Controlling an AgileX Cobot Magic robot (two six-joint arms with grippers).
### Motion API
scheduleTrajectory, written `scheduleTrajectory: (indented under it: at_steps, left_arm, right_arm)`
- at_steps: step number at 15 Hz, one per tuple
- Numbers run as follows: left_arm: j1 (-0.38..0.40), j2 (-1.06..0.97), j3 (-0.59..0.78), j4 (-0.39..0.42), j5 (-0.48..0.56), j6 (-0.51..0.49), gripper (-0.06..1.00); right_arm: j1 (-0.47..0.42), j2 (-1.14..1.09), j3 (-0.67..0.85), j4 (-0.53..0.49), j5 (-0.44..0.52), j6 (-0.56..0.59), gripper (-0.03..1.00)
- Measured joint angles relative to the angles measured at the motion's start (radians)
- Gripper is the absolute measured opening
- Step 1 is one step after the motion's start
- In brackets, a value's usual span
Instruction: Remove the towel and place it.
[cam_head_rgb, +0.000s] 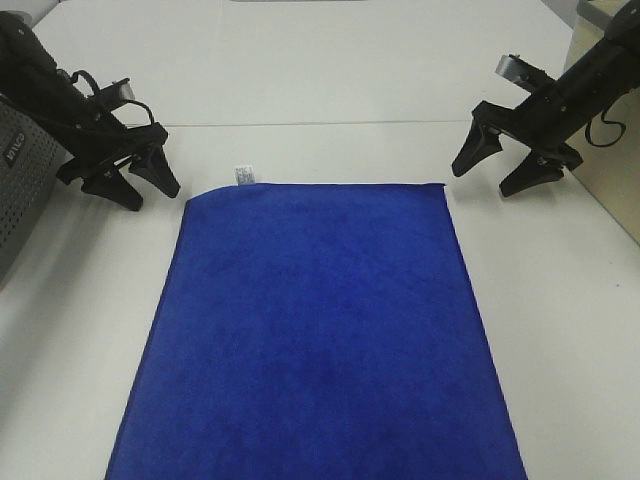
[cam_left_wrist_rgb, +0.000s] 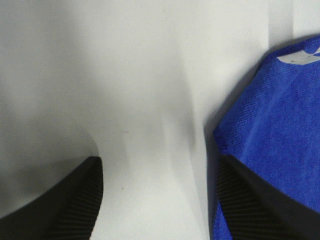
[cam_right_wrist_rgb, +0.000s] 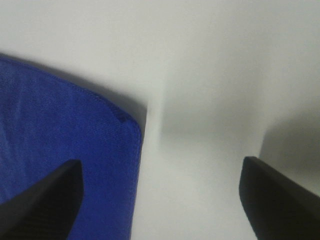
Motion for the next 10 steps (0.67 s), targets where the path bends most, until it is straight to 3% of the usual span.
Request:
scheduleTrajectory:
  at_steps: [10]
  left_arm:
    - [0.0, 0.001, 0.0, -0.001, -0.011, 0.017, 0.63]
  right_arm:
    - [0.077, 0.034, -0.012, -0.049, -0.057, 0.067, 0.82]
